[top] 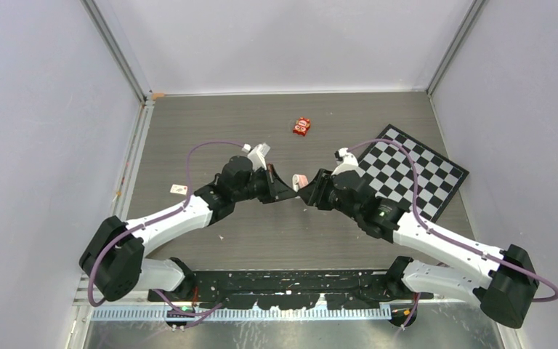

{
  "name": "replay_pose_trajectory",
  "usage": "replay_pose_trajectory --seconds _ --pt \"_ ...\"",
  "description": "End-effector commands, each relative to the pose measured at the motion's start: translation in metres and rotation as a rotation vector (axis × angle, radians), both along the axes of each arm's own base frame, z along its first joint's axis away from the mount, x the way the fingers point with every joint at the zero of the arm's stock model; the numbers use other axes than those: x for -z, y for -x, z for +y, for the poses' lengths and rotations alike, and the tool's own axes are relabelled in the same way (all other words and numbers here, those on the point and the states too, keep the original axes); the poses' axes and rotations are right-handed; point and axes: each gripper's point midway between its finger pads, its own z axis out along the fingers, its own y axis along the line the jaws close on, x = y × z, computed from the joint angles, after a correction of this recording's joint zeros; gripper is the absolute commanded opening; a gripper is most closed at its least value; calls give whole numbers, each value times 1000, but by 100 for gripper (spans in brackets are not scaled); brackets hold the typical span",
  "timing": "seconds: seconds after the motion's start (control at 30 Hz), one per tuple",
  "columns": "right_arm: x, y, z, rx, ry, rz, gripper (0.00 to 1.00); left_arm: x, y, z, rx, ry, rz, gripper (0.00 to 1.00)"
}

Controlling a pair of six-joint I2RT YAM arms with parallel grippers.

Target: Load the staples into the stapler

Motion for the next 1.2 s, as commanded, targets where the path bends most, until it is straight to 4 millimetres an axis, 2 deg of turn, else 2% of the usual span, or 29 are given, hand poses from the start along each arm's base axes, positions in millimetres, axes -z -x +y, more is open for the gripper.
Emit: replay_pose_trajectory --seconds 0.0,0.13,0.27,0.77,0.93,1.17 --pt "-24 -10 14 -9 -46 -62 41 -25 1 -1 17 44 -87 0" --pt "-28 -14 8 24 -43 -83 30 -23 4 8 28 -10 -133 0" --pt "-38 -13 -2 42 -46 -119 25 -21 3 27 26 -118 -243 0" --pt "-66 -5 -10 -25 -28 -235 24 -12 18 59 173 -347 -430 0" --pt "-65 -5 -11 -37 -14 -254 25 -19 26 60 238 -346 -513 0" --pt "-60 -3 7 -88 -77 -233 31 -28 33 52 273 -269 -565 0"
